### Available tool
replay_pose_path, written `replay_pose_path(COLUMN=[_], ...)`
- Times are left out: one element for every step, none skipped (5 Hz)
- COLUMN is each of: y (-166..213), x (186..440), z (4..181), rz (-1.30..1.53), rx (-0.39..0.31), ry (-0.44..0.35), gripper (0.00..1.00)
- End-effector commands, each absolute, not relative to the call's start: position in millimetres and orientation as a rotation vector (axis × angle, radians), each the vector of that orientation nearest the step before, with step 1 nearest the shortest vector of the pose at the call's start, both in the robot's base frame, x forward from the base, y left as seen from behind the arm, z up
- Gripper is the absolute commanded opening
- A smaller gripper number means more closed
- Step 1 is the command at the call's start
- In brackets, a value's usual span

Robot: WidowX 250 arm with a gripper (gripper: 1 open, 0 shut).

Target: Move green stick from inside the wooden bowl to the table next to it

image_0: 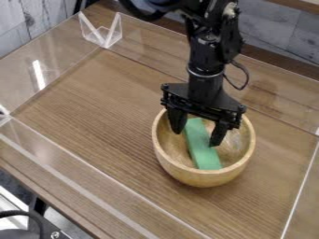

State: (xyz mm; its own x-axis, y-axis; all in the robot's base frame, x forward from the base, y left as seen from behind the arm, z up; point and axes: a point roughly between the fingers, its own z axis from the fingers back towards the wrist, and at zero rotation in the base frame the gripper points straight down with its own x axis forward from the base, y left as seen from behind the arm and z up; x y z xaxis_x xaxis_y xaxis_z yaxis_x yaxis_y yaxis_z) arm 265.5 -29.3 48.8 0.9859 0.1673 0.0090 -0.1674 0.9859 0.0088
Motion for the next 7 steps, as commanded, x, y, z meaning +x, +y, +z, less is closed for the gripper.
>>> replay_pose_path(y=[-29.9,-29.6,-28.9,-28.3,-27.8,-27.5,-27.2], x=[276.5,277.3,276.9,276.4,276.0,275.4,274.9], z=[58.9,58.9,53.7,48.4,43.2,37.4,31.8], rz=[0.167,0.168,0.171,0.175,0.179,0.182,0.185], rx=[0.004,0.004,0.009,0.015,0.021,0.026,0.032], ry=[-0.053,-0.056,-0.054,-0.053,-0.052,-0.05,-0.048], gripper=[1.0,1.0,1.0,1.0,1.0,1.0,1.0])
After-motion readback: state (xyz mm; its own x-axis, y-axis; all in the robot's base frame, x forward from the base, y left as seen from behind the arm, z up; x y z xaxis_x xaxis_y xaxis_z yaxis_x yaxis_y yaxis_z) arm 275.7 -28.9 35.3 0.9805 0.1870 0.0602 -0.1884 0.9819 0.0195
